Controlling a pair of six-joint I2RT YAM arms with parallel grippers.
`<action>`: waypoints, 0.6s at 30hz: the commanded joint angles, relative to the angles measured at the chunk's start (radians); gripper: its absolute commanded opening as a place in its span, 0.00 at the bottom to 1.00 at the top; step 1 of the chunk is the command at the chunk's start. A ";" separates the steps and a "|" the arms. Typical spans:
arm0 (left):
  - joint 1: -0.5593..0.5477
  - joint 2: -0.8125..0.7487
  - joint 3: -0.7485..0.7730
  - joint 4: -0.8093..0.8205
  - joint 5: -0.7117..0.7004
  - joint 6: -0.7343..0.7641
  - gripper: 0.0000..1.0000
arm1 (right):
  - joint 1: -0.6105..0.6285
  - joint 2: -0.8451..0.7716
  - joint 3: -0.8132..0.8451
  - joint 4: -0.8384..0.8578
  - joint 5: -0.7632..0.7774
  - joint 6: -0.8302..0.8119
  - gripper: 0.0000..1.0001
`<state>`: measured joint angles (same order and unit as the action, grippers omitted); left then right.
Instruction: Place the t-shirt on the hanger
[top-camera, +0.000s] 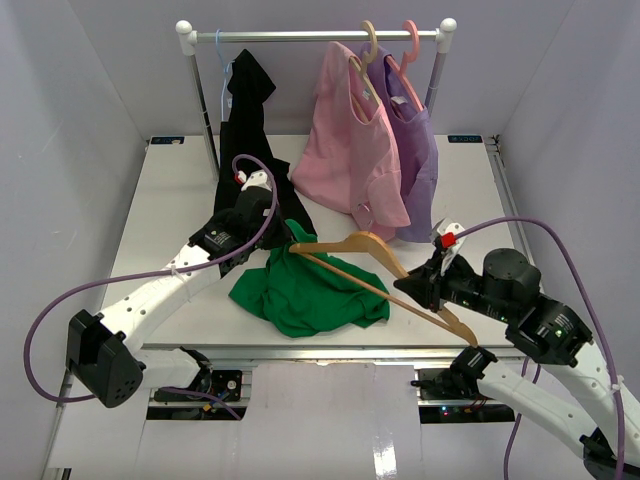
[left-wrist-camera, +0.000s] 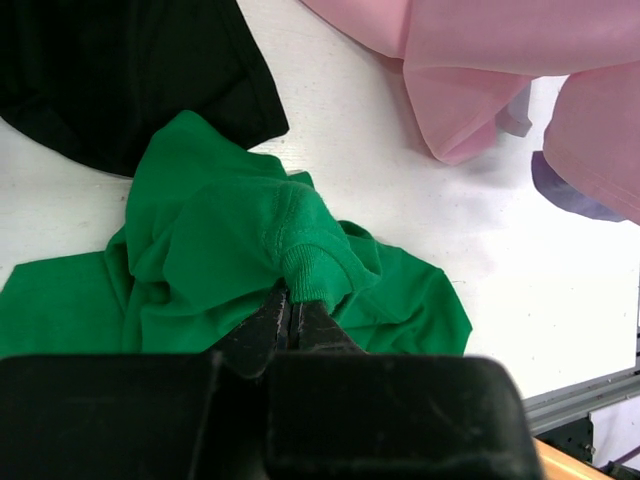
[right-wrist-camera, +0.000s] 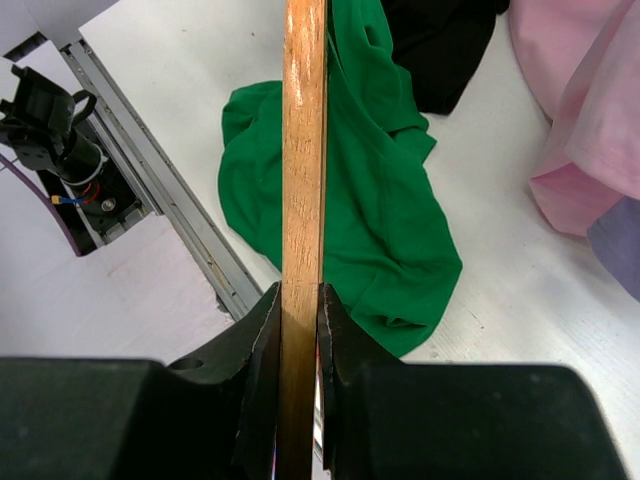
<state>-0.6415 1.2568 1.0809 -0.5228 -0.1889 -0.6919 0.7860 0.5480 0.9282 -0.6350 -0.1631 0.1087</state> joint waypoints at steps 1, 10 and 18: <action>0.006 -0.008 0.017 -0.009 -0.038 0.009 0.00 | -0.001 -0.025 0.088 0.024 -0.006 -0.036 0.08; 0.007 -0.006 0.023 -0.013 -0.041 0.014 0.00 | 0.001 -0.016 0.118 0.012 0.008 -0.051 0.08; 0.006 -0.016 0.022 -0.021 -0.040 0.020 0.00 | 0.002 0.000 0.108 0.014 0.050 -0.069 0.08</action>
<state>-0.6403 1.2667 1.0809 -0.5268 -0.2143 -0.6846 0.7858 0.5432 0.9936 -0.6643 -0.1428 0.0656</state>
